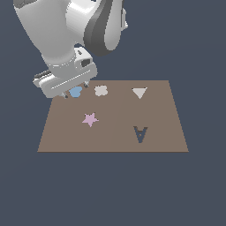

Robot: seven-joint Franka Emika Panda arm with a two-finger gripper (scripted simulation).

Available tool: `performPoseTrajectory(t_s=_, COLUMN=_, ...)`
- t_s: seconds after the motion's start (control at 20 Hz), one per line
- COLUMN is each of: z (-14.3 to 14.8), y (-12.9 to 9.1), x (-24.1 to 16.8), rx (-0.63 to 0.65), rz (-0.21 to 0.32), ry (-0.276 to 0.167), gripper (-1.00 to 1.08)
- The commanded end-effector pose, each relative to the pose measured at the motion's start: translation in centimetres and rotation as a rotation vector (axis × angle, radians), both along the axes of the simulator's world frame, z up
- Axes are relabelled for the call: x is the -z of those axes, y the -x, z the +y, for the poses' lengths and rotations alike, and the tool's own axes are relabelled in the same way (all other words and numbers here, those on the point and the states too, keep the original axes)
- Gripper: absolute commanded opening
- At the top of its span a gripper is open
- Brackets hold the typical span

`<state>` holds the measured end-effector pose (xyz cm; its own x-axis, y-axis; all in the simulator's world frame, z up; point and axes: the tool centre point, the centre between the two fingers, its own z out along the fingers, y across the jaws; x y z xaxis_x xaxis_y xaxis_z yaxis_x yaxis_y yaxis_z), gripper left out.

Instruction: Insert a designated object into the corresponding slot on a board.

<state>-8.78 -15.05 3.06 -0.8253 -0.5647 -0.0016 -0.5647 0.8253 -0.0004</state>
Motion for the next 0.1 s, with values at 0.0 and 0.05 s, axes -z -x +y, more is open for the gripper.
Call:
performPoseTrajectory(t_s=0.0, z=0.0, y=-0.01, x=0.0, rx=0.0, rz=0.0, ry=0.0, gripper=1.0)
performPoseTrajectory(t_s=0.05, z=0.0, y=-0.01, x=0.0, rx=0.0, rz=0.0, ry=0.0, gripper=1.0)
